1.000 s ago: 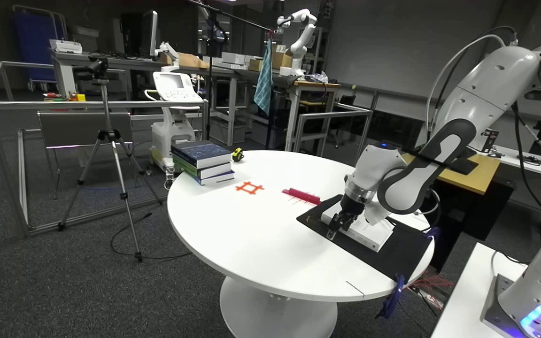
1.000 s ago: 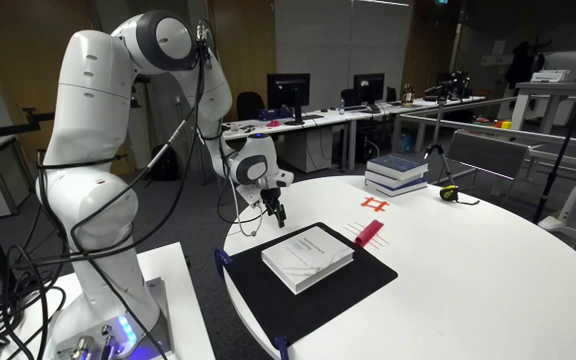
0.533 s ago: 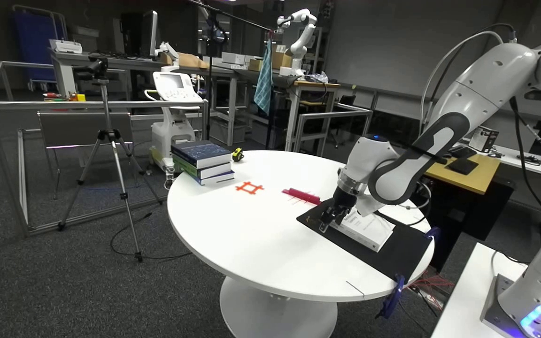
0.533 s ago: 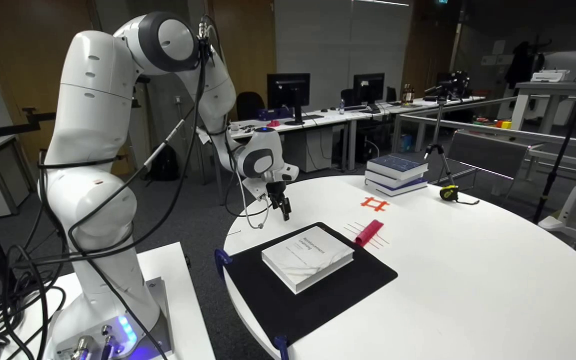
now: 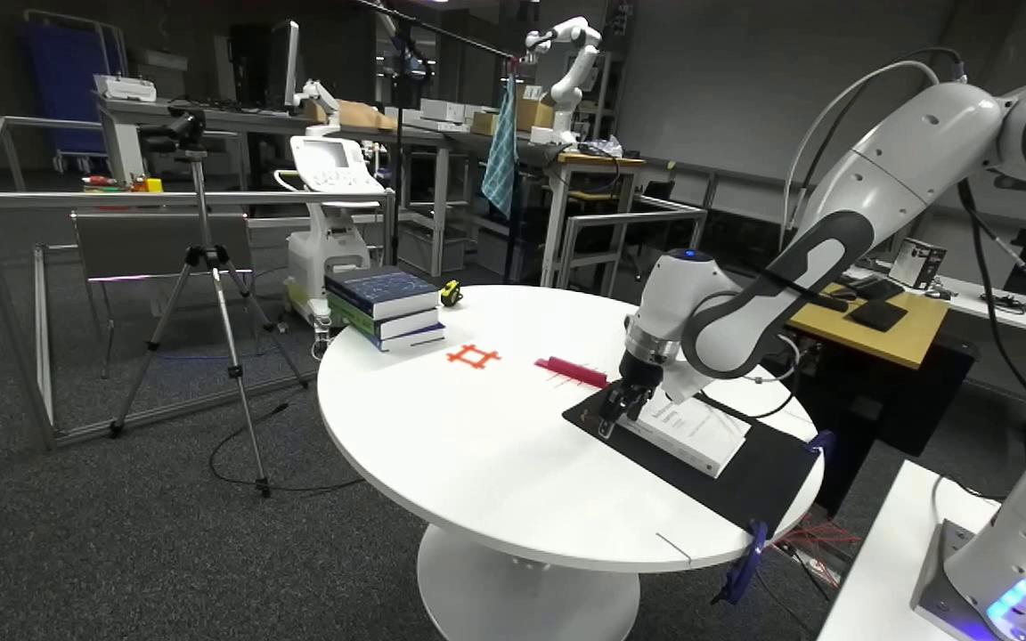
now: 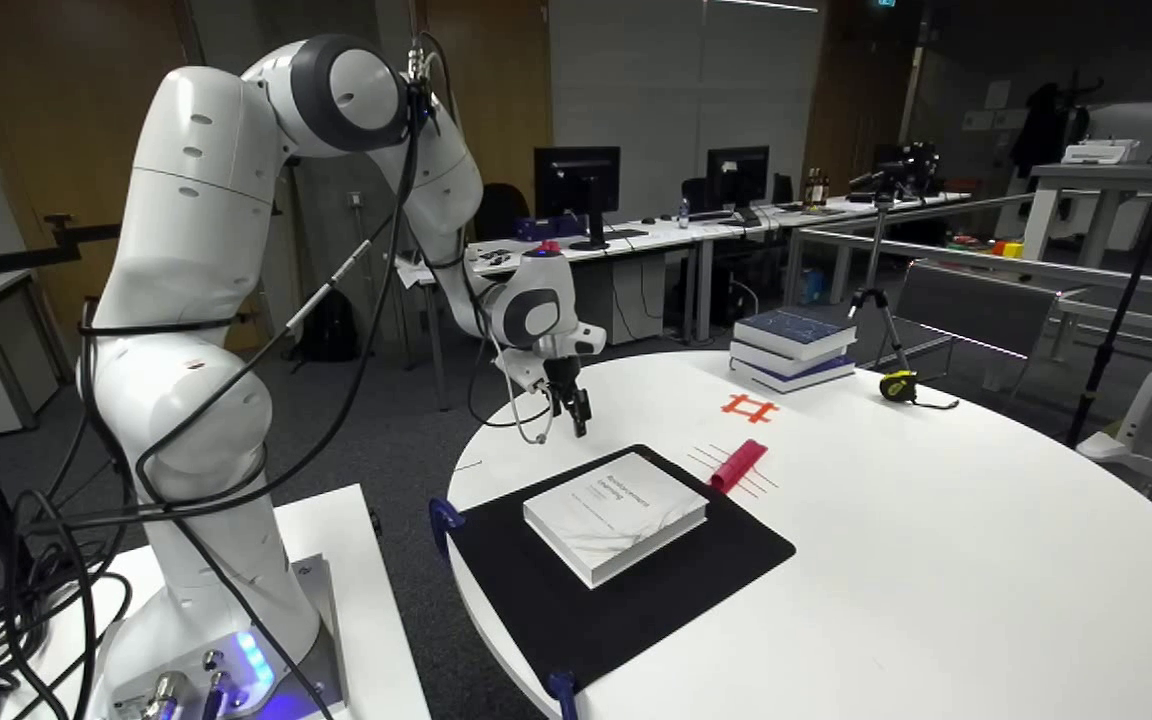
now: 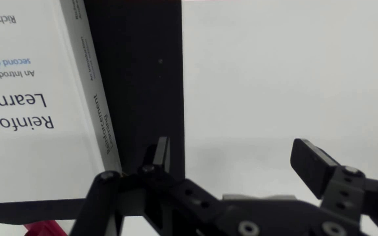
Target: Straighten the book
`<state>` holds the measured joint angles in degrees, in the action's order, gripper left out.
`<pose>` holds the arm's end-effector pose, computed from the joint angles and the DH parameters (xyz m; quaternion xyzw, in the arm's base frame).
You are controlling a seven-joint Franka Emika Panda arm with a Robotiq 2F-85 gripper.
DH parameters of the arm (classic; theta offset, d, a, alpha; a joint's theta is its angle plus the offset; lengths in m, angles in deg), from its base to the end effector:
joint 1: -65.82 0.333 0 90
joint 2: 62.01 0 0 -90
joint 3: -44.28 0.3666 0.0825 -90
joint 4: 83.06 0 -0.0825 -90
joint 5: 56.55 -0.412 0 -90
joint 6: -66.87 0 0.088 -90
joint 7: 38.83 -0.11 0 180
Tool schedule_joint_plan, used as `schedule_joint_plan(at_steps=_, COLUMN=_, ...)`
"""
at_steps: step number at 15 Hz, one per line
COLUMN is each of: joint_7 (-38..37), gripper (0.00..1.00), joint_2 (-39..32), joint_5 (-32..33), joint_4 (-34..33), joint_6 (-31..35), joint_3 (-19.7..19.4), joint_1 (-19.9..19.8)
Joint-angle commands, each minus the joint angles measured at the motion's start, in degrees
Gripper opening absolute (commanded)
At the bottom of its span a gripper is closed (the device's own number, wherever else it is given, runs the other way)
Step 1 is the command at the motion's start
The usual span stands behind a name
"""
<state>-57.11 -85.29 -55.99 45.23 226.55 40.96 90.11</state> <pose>0.5527 0.2124 0.2180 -0.9969 -0.0310 -0.0713 0.0113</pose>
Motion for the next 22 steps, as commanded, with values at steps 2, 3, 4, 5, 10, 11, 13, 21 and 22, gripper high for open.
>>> schedule_joint_plan(at_steps=2, joint_7=-0.93, gripper=1.00, joint_2=-1.71, joint_5=2.86, joint_4=-3.85, joint_6=-2.92, joint_3=1.05, joint_1=-2.11)
schedule_joint_plan(at_steps=3, joint_7=-0.96, gripper=1.00, joint_2=-2.02, joint_5=3.00, joint_4=-4.24, joint_6=-2.89, joint_3=1.02, joint_1=-2.22)
schedule_joint_plan(at_steps=4, joint_7=-0.91, gripper=1.00, joint_2=-2.42, joint_5=3.00, joint_4=-4.77, joint_6=-3.08, joint_3=1.06, joint_1=-2.35)
schedule_joint_plan(at_steps=5, joint_7=-0.99, gripper=1.00, joint_2=-2.74, joint_5=3.06, joint_4=-5.24, joint_6=-3.43, joint_3=0.96, joint_1=-2.36)
schedule_joint_plan(at_steps=10, joint_7=-0.89, gripper=1.00, joint_2=-2.62, joint_5=2.71, joint_4=-3.71, joint_6=-1.81, joint_3=1.44, joint_1=-2.59)
schedule_joint_plan(at_steps=11, joint_7=-0.42, gripper=1.00, joint_2=-2.53, joint_5=2.69, joint_4=-3.45, joint_6=-1.78, joint_3=1.69, joint_1=-2.72)
schedule_joint_plan(at_steps=13, joint_7=-0.07, gripper=1.00, joint_2=-2.98, joint_5=2.85, joint_4=-3.78, joint_6=-1.92, joint_3=1.81, joint_1=-2.78)
schedule_joint_plan(at_steps=21, joint_7=1.18, gripper=1.00, joint_2=-3.43, joint_5=2.17, joint_4=-5.75, joint_6=-3.43, joint_3=2.86, joint_1=-4.48)
schedule_joint_plan(at_steps=22, joint_7=1.18, gripper=1.00, joint_2=-3.58, joint_5=2.31, joint_4=-6.02, joint_6=-3.52, joint_3=2.77, joint_1=-4.57)
